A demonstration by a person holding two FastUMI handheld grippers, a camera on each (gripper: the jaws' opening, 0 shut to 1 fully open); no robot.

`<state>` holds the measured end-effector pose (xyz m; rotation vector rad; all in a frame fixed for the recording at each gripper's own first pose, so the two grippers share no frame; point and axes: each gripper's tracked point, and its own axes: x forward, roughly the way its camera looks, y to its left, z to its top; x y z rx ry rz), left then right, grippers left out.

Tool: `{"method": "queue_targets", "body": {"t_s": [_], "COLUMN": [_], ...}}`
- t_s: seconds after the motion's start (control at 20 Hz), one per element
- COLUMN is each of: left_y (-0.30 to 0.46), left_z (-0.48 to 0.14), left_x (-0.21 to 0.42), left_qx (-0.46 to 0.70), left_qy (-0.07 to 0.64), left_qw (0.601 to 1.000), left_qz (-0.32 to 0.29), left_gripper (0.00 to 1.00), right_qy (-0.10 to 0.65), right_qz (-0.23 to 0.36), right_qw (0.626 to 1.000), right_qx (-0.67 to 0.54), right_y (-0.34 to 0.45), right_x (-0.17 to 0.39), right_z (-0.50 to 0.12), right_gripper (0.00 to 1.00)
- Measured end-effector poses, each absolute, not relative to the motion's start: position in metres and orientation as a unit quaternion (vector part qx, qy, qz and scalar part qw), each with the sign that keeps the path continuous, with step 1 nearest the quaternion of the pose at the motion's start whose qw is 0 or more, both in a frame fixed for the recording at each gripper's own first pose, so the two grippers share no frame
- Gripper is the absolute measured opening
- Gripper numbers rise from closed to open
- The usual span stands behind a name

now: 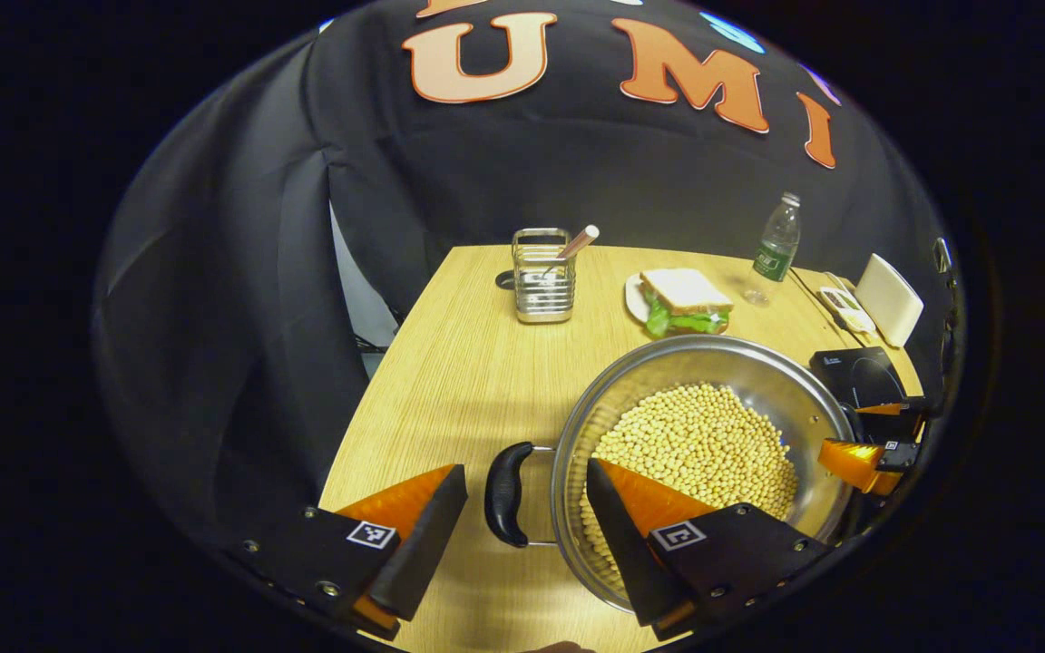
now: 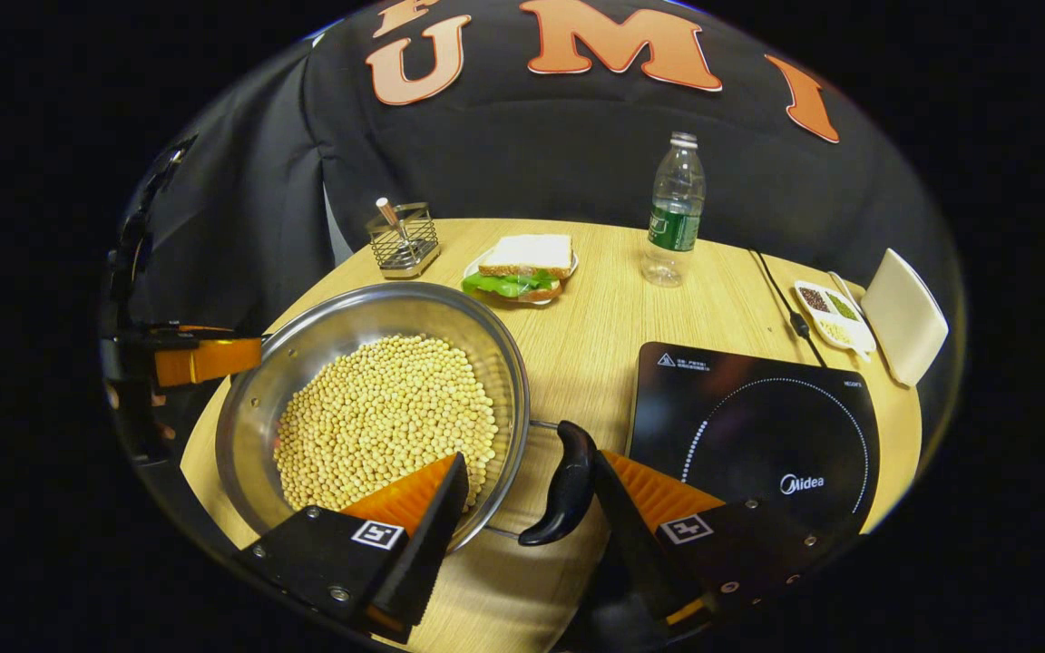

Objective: First push the handle of the pot to place it horizontally, then grasp the pot with both hands and set it on the induction cooktop.

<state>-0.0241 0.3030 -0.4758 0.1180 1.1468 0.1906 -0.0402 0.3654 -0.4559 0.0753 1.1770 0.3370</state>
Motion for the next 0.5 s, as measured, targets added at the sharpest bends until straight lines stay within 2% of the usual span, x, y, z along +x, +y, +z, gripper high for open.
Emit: {"method": "queue_targets", "body": {"t_s": [0.3, 0.5], "left_y": [0.308, 0.312], "left_z": [-0.500, -0.504], "left_x": [-0.033, -0.036], "left_qx": [0.059, 0.060], "left_qy": [0.547, 0.546], "left_qw": [0.830, 0.829], "left_qz": [0.092, 0.100], "left_gripper": [0.87, 0.88], "right_qy": [0.558, 0.565], "right_qz": [0.145, 0.133], "right_qw": [0.816, 0.814], "right_qx": [0.028, 0.029], "right_y": [0.368, 0.365], "right_x": [-0.035, -0.033], "right_z": [-0.468, -0.473], "right_gripper": [0.87, 0.76]}}
